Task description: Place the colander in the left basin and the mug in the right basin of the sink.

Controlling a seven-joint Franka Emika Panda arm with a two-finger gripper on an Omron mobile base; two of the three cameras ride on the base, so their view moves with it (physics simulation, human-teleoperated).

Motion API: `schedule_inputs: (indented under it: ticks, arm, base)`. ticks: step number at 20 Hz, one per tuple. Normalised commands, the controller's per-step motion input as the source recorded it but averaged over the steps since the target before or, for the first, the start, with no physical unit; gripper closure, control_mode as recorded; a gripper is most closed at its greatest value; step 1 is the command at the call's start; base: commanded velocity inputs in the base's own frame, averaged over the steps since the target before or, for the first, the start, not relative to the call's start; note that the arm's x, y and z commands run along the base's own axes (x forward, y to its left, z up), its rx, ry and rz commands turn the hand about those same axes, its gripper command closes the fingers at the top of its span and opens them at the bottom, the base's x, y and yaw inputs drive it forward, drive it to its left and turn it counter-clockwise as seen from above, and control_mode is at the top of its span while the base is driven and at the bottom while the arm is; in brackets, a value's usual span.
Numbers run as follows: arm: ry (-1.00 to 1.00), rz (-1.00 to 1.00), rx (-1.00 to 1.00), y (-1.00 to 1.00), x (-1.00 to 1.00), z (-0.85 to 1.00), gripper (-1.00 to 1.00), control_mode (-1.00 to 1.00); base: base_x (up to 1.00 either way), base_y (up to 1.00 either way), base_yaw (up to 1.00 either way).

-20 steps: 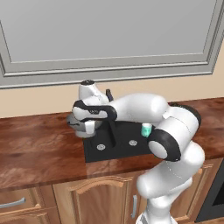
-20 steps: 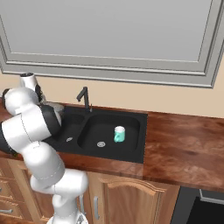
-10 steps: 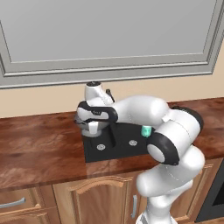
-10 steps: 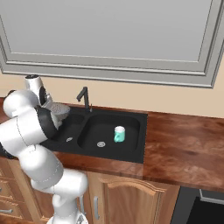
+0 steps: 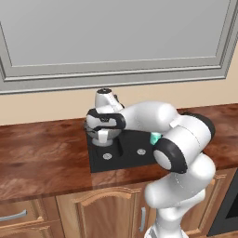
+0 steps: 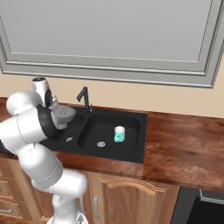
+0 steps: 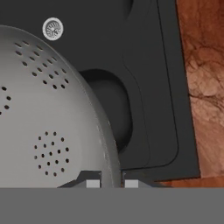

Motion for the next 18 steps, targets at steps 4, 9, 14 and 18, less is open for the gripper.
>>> schedule_inputs:
  ticks: [4, 9, 14, 18]
  arm:
    - [0.0, -0.01, 0.0, -0.1, 0.14, -0.2, 1.0, -1.0]
    - [0.0, 0.0, 0.0, -0.13, 0.12, -0.15, 1.0, -1.0]
    - [-0.03, 0.0, 0.0, -0.17, 0.03, -0.04, 1.0, -1.0]
    - [0.0, 0.0, 0.0, -0.17, 0.02, -0.08, 1.0, -1.0]
  base:
    - [0.0, 0.0, 0.0]
    - [0.0, 0.0, 0.0]
    - [0.0, 0.0, 0.0]
    - [0.0, 0.0, 0.0]
